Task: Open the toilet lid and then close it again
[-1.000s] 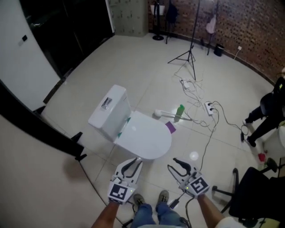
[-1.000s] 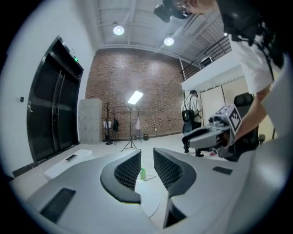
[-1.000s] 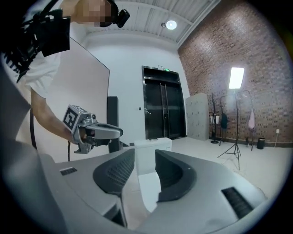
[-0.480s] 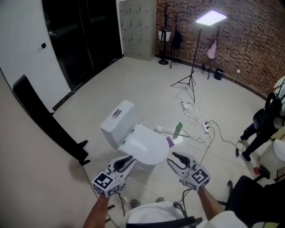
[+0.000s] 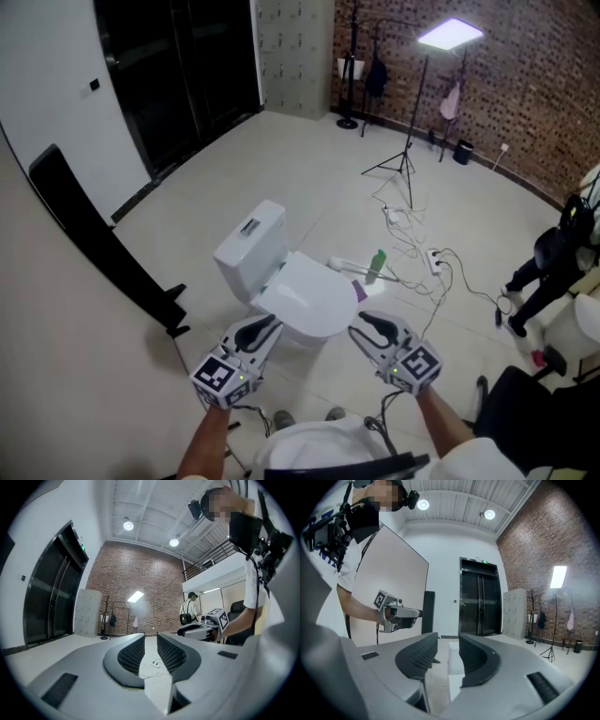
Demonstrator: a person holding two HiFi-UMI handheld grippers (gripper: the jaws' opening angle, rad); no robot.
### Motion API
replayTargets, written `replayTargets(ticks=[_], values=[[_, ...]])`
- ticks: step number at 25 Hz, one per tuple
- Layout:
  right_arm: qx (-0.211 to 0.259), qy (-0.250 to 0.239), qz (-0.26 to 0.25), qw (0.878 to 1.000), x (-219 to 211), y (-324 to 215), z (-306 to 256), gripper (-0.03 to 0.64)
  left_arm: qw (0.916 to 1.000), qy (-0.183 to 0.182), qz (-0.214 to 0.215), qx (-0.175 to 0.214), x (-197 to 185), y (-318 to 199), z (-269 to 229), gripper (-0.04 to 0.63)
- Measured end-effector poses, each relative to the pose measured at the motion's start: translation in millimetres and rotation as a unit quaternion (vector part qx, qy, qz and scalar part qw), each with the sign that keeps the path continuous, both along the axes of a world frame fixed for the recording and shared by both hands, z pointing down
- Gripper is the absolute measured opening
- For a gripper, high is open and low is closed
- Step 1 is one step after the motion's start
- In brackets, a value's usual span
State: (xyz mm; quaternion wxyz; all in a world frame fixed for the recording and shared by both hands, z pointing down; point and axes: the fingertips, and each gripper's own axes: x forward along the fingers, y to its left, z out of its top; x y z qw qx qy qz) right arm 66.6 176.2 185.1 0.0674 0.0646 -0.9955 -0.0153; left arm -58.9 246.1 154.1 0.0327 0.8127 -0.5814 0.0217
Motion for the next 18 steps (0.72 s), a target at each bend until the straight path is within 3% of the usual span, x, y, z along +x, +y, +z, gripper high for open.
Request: replayTargets(ticks=[4,10,14,18], values=[[-0.006,0.0,-0.004,1.0,-1.5,7.7,0.1,0.133,0.9998,-0.007,-0.016,-0.008,-2.9,7.0,3.0,0.041],[0.002,0.003,-0.009,1.0,-10.1,10.7,-0.7,0.133,0.9987,-0.029,-0.041,0.007,-11.3,9.8,0.3,0.044],[-0.004,0.014,-0.011,1.0,-29.1,19.8,2.1,0.135,0.9977,-0.054,-0.039,0.016,-22.9,14.2,6.2,0.044],[-0.005,0.025,-0.004,1.0,-42.1,23.9,8.8,0.135,0.9979,-0.053,-0.03,0.021,-31.2,17.3,14.5,0.044]])
